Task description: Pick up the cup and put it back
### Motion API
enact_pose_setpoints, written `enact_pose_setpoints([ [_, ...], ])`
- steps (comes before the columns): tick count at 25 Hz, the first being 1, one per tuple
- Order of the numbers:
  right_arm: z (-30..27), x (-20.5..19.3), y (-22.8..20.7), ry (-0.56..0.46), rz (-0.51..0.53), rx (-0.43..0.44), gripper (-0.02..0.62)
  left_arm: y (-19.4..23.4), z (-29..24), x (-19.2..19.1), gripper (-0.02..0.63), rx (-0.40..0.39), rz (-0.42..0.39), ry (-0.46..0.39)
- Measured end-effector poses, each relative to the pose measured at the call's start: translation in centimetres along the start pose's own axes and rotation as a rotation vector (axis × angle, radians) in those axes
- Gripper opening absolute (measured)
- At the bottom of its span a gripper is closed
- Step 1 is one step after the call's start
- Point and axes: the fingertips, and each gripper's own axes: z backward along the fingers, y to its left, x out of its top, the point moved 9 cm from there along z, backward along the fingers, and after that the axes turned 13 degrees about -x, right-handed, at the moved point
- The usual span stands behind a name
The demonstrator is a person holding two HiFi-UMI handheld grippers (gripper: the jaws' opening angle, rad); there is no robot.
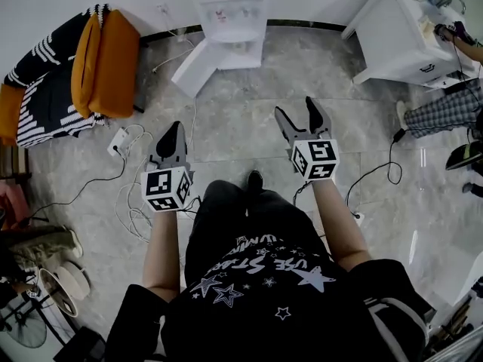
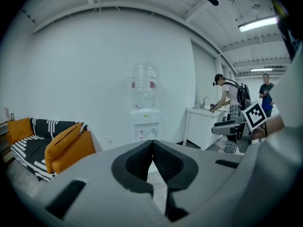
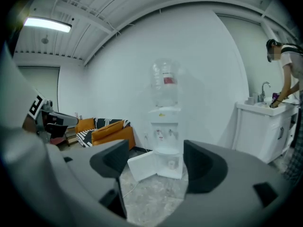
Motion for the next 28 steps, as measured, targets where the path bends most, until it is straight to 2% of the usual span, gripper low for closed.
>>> enact_pose_setpoints([
  [5,-5.6,-2.1,-1.0,0.049,-0.004,0.002,0.35,2.8,-5.3,-0.8,0.009,-0.011,0.011,0.024],
  [10,-14.3,-6.9,-1.7,0.096,0.009,0.008,0.347,7.5,-14.2,-5.6,0.009,-0.046,0.04,0.054],
  [14,-23.2,-12.9,-3.1,0.121,0.015,-0.008,0.347,12.2,-23.4,-11.2,0.009,-0.086,0.108,0.051],
  [18,-33.0,-19.6,-3.3,0.131,0.02,-0.006,0.335,17.0,-32.0,-16.0,0.009,-0.14,0.075,0.036],
  [20,-37.5,-23.0,-3.2,0.137,0.018,0.006,0.279,18.8,-35.9,-18.7,0.009,-0.16,0.06,0.024],
  [23,-43.8,-27.8,-2.5,0.127,0.02,0.025,0.246,21.3,-40.6,-22.6,0.009,-0.209,0.032,0.012],
  [28,-53.3,-35.4,-2.8,0.111,0.032,0.033,0.233,24.0,-47.1,-28.7,0.009,-0.291,0.025,-0.015],
])
